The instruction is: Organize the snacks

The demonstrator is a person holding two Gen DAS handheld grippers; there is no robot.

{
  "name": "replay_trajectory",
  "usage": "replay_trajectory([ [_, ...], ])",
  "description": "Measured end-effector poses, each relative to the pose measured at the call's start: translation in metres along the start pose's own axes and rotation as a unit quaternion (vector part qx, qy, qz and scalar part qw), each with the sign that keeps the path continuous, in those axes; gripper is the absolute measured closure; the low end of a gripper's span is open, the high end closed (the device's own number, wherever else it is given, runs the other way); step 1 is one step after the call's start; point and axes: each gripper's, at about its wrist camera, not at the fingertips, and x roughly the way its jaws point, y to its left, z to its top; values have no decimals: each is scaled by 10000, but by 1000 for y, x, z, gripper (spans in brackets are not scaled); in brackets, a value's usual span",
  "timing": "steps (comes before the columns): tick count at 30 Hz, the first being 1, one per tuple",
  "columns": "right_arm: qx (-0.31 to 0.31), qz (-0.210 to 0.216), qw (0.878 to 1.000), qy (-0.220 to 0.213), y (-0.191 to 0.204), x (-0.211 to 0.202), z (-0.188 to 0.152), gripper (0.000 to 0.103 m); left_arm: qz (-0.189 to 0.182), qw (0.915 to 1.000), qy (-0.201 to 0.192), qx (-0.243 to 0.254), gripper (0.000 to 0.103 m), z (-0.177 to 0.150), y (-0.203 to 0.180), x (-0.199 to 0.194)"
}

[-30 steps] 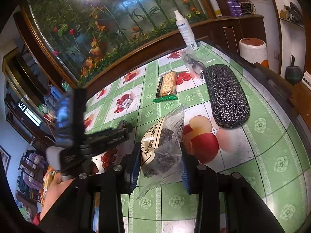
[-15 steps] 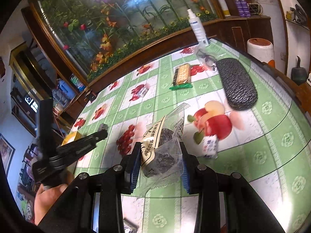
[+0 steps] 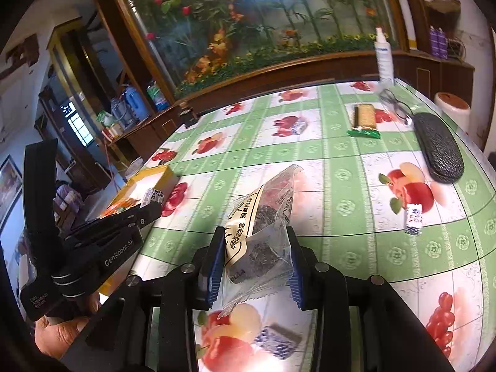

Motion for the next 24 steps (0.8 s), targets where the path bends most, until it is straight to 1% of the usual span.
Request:
replay_trajectory([
  [7, -367, 153, 9992, 43, 40, 2, -2, 66, 183, 9996, -114, -197, 93, -8, 30, -15],
  [12, -637, 282, 9975, 102, 68, 7, -3, 66, 550, 9979, -259, -231, 93, -13, 48, -23],
  [19, -1004, 506, 9936, 131, 110, 19, -3, 66, 843, 9949, -336, -439, 92, -20, 83, -30],
  [24, -1262, 729, 9890, 248, 140, 33, -5, 66, 1051, 9921, -367, -580, 92, -25, 105, -33],
])
